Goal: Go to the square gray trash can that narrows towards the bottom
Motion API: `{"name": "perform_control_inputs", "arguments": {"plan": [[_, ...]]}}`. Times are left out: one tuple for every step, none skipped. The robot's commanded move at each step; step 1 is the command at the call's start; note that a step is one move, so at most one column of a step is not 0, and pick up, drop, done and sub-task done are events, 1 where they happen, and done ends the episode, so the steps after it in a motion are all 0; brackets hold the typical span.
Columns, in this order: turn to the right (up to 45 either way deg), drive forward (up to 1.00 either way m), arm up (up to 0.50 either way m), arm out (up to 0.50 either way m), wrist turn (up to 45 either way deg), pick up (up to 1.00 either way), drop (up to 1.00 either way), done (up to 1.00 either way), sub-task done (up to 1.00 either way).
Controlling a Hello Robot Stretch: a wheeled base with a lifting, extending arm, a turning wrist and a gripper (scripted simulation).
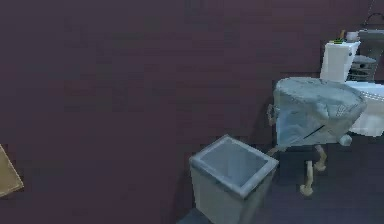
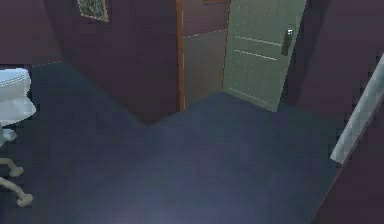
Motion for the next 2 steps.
{"name": "perform_control_inputs", "arguments": {"plan": [[12.0,0.0,0.0,0.0,0.0,0.0,0.0,0.0,0.0],[0.0,0.0,0.0,0.0,0.0,0.0,0.0,1.0,0.0]]}}
